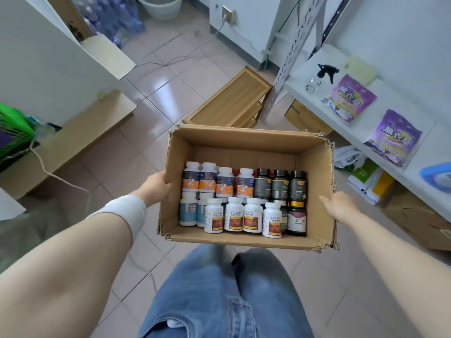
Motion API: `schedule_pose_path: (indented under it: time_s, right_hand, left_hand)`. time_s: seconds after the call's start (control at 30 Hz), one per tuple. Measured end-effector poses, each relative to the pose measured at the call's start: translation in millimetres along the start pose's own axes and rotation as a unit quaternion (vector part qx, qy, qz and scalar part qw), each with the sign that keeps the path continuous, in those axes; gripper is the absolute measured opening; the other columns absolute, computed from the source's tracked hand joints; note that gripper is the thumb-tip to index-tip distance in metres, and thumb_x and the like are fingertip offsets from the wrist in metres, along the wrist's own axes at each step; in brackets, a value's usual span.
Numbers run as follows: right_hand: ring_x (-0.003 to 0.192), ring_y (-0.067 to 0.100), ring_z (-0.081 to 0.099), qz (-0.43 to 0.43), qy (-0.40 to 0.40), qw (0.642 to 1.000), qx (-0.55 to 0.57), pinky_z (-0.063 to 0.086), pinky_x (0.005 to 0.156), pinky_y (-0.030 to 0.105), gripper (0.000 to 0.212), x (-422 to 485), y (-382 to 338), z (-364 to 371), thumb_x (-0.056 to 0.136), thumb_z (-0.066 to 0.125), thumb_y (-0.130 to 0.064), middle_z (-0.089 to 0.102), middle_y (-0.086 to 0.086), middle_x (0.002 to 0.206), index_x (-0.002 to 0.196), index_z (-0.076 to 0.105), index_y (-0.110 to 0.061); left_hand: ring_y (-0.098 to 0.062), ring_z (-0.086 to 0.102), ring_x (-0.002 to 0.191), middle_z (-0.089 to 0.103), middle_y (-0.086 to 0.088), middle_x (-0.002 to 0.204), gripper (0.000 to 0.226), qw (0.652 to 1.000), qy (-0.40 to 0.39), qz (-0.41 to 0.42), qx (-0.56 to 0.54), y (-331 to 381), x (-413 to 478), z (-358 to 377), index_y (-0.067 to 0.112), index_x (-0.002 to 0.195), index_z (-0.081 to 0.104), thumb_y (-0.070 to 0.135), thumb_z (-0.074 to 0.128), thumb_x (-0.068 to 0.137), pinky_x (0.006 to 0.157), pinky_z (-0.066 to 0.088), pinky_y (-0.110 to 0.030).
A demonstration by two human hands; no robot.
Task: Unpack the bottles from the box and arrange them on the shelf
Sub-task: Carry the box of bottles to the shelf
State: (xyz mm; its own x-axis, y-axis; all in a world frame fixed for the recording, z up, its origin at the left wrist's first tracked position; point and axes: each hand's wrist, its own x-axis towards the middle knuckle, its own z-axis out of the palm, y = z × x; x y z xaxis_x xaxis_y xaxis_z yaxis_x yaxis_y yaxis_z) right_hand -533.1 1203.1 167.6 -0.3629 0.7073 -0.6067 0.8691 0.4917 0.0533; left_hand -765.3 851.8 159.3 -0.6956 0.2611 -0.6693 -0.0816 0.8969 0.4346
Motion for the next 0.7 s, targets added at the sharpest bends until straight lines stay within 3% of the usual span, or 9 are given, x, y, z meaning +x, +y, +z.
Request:
schedule_pose_path:
  time_s: [0.1,0.27,0.4,0.53,0.63,0.7]
  right_hand:
    - [0.087,0.031,0.056,-0.002,-0.007,1.0,-0.006,0.043,0.074,0.033,0.042,51.3,-10.2,-32.4,0.098,0.037,-0.04,0.054,0.013,0.087,0.086,0.053,-0.003]
    - [0.096,0.033,0.058,-0.025,-0.026,0.999,-0.023,0.04,0.074,0.031,0.043,139.8,-38.0,-86.4,0.099,0.036,-0.035,0.059,0.018,0.095,0.098,0.059,0.002]
    - [0.103,0.034,0.059,-0.077,-0.044,0.995,-0.05,0.036,0.071,0.028,0.041,205.4,-76.5,-138.1,0.1,0.035,-0.029,0.06,0.02,0.097,0.096,0.059,0.004]
    - [0.107,0.037,0.057,-0.119,-0.044,0.987,-0.1,0.044,0.081,0.034,0.046,276.7,-121.7,-182.0,0.099,0.038,-0.032,0.062,0.024,0.11,0.104,0.061,0.007]
    - [0.105,0.036,0.058,-0.147,-0.052,0.98,-0.126,0.04,0.076,0.034,0.04,322.8,-163.0,-208.2,0.099,0.037,-0.033,0.062,0.025,0.11,0.092,0.057,0.001]
    - [0.107,0.036,0.057,-0.152,-0.055,0.976,-0.144,0.043,0.08,0.035,0.041,351.3,-195.4,-222.8,0.1,0.035,-0.034,0.061,0.023,0.113,0.096,0.056,0.001]
  left_hand:
    - [-0.033,0.059,0.103,0.061,-0.017,0.114,0.027,1.0,-0.002,-0.002,0.008,45.8,39.6,-11.7,0.004,0.117,0.055,0.014,0.045,0.094,0.088,0.047,-0.037]
    - [-0.028,0.057,0.095,0.061,-0.016,0.114,0.027,0.999,0.004,-0.037,-0.017,106.1,101.3,-13.9,0.005,0.118,0.054,0.013,0.045,0.095,0.081,0.045,-0.032]
    - [-0.027,0.057,0.096,0.061,-0.016,0.115,0.026,0.993,0.026,-0.094,-0.063,136.3,140.3,-11.1,0.006,0.117,0.054,0.014,0.044,0.095,0.08,0.045,-0.033]
    - [-0.032,0.056,0.103,0.06,-0.018,0.118,0.03,0.986,0.044,-0.131,-0.09,162.2,173.4,-14.4,0.004,0.121,0.053,0.012,0.044,0.094,0.084,0.043,-0.033]
    - [-0.032,0.055,0.103,0.06,-0.019,0.119,0.031,0.976,0.065,-0.166,-0.123,174.9,197.5,-16.0,0.002,0.122,0.053,0.01,0.044,0.093,0.084,0.041,-0.032]
    - [-0.026,0.052,0.095,0.059,-0.018,0.118,0.03,0.968,0.069,-0.189,-0.148,182.1,218.6,-17.8,0.002,0.122,0.052,0.011,0.043,0.095,0.081,0.039,-0.031]
